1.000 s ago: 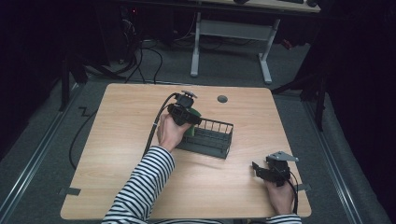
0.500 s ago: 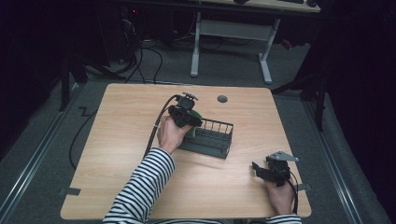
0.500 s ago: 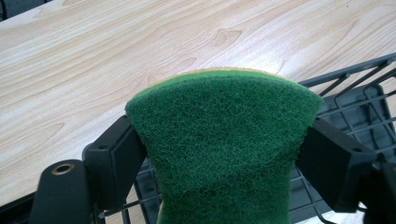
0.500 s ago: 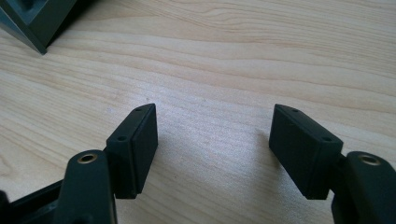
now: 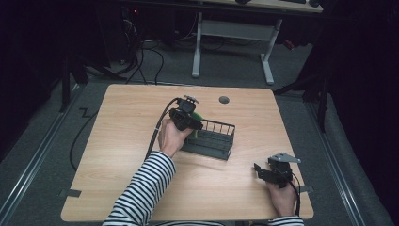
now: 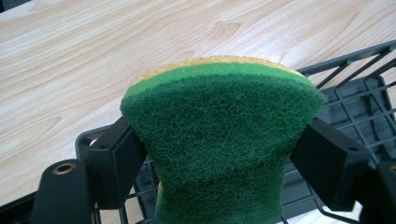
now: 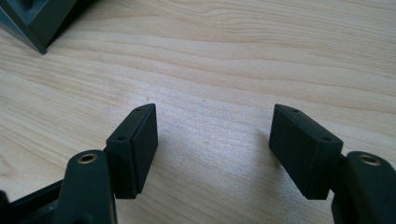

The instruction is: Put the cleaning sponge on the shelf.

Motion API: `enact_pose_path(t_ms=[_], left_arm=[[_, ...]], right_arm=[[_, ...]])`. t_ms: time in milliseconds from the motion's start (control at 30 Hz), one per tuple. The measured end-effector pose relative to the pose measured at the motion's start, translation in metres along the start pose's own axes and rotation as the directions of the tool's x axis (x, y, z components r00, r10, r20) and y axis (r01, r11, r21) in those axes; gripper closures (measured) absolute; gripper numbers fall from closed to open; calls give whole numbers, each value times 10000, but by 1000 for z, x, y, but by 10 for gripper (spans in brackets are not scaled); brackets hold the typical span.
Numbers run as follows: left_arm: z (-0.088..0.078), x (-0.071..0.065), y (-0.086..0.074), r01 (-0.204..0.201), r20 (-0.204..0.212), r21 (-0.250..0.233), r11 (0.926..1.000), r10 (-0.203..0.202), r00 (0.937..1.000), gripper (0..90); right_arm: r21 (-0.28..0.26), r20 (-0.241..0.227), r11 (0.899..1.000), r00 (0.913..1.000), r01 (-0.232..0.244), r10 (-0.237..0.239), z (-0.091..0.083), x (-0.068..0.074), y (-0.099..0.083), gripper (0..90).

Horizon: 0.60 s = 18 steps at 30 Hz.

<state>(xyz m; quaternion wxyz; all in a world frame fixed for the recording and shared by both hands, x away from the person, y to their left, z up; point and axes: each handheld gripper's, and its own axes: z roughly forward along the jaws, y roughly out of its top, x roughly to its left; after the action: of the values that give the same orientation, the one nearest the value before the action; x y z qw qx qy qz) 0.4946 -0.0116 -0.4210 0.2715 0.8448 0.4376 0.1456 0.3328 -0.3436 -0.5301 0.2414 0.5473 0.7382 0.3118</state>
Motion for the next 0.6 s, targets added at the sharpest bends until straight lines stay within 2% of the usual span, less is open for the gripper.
enact_pose_path(t_ms=[333, 600], left_arm=[[3, 2, -7, 11, 172, 79, 10000, -12, 9999, 202], [-8, 7, -13, -19, 394, -247, 9997, 29, 9992, 163]], right_arm=[[-1, 2, 10000, 10000, 6, -6, 0, 0, 0, 327], [0, -3, 10000, 10000, 6, -6, 0, 0, 0, 326]])
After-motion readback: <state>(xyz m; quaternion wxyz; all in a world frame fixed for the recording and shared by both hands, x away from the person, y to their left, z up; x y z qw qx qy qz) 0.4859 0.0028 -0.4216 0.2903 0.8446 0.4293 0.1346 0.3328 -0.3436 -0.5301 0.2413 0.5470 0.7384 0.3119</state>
